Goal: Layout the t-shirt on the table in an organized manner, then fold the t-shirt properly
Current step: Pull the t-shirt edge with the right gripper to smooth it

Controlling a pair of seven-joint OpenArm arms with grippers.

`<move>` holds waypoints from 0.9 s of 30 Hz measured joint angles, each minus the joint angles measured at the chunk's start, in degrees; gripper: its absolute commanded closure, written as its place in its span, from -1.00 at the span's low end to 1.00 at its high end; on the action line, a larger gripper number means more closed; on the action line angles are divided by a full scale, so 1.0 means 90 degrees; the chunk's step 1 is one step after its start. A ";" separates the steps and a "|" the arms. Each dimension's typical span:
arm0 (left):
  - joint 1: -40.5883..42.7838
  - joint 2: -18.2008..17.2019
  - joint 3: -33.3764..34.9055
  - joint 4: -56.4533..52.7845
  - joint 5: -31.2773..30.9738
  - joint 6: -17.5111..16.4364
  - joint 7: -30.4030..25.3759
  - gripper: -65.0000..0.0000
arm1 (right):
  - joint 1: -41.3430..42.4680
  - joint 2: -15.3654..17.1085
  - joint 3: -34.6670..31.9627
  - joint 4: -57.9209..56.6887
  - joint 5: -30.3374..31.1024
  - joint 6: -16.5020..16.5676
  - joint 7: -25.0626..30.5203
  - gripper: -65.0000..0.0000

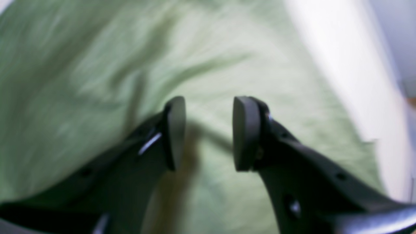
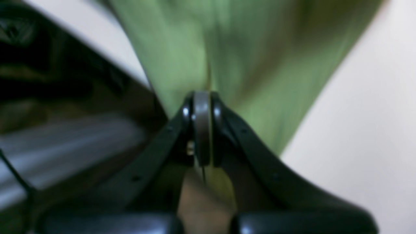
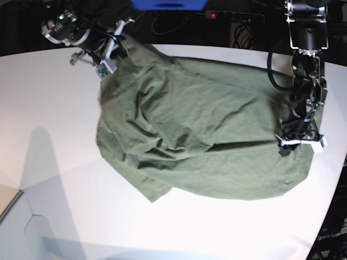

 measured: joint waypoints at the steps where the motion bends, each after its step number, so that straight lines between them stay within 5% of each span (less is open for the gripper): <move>1: -0.0005 -0.0002 0.0002 0.0141 -0.0005 -0.0005 -0.0044 0.27 | 0.0090 0.0049 0.0019 -0.0041 -0.0034 0.0010 -0.0121 1.00; 9: -0.0015 0.0274 -0.0022 0.0408 0.0046 -0.0005 0.0522 0.27 | 0.1763 0.0141 0.0291 -0.0328 -0.0095 0.0015 -0.0165 1.00; 15: -0.0053 0.0287 0.0012 0.0236 0.0046 -0.0041 0.0461 0.27 | 0.2747 0.0124 0.0296 -0.1889 -0.0177 0.0000 -0.0245 1.00; 20: -0.0299 0.0299 -0.0002 -0.0508 0.0080 0.0010 0.0495 0.27 | 0.2616 0.0160 0.0299 -0.2509 -0.0192 -0.0005 -0.0187 1.00; 27: -0.0512 0.0282 -0.0032 -0.0998 0.0041 -0.0070 0.0415 0.27 | 0.1530 0.0500 0.0240 -0.1688 -0.0143 0.0002 -0.0151 1.00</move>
